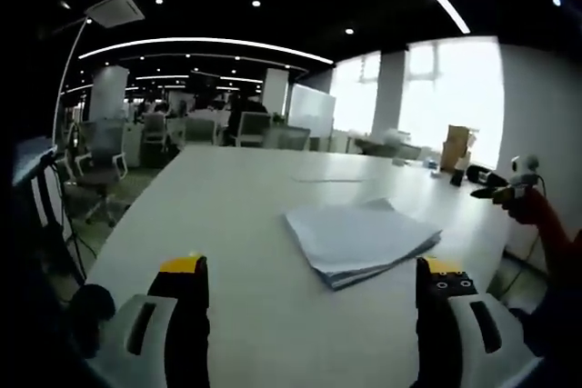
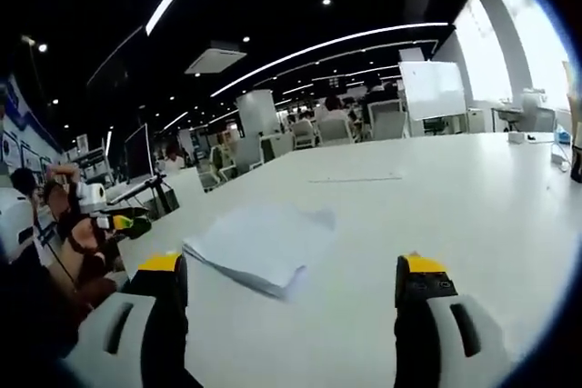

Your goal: Organize the stack of printing papers by aligning and flattening the scattered papers on the table

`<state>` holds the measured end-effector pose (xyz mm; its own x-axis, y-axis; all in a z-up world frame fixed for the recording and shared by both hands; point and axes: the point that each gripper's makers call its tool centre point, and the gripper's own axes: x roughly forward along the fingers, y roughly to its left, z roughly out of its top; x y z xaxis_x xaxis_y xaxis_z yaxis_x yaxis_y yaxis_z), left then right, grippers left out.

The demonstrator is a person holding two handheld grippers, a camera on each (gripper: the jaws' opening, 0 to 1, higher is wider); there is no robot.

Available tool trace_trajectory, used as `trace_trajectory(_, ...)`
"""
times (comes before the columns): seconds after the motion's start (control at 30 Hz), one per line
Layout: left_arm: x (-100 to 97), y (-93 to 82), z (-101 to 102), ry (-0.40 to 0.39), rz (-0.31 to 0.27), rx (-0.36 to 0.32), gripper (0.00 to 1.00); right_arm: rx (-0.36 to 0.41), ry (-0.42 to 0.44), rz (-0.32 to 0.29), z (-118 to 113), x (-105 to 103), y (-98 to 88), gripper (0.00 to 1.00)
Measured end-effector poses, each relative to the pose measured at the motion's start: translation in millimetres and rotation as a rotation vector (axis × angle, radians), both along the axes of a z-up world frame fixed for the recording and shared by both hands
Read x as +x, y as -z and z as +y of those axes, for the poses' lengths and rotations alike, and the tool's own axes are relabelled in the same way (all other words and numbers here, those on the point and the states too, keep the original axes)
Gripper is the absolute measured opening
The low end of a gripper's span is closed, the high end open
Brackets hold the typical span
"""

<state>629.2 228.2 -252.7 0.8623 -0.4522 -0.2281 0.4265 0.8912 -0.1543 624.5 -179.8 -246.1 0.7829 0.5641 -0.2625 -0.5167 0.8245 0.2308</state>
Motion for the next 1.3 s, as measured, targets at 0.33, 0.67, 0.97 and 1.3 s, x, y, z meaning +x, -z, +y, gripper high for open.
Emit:
trace_trajectory(0.33, -2.6, -1.2, -4, 0.01, 0.0, 0.0, 0.97, -0.029, -0.015, 0.004, 4, -3, 3.0, 0.9)
trace_trajectory(0.67, -4.4, 0.4, -6, 0.016, 0.001, 0.015, 0.97, -0.032, -0.016, 0.005, 5, -3, 3.9, 0.9)
trace_trajectory(0.97, -6.6, 3.0, -8, 0.028, 0.009, 0.03, 0.97, 0.048, 0.05, -0.038, -8, 3, -14.3, 0.89)
trace_trajectory(1.3, -7.6, 1.1, -9, 0.026, -0.001, 0.048, 0.97, 0.094, 0.039, -0.025, -5, -1, -16.6, 0.89)
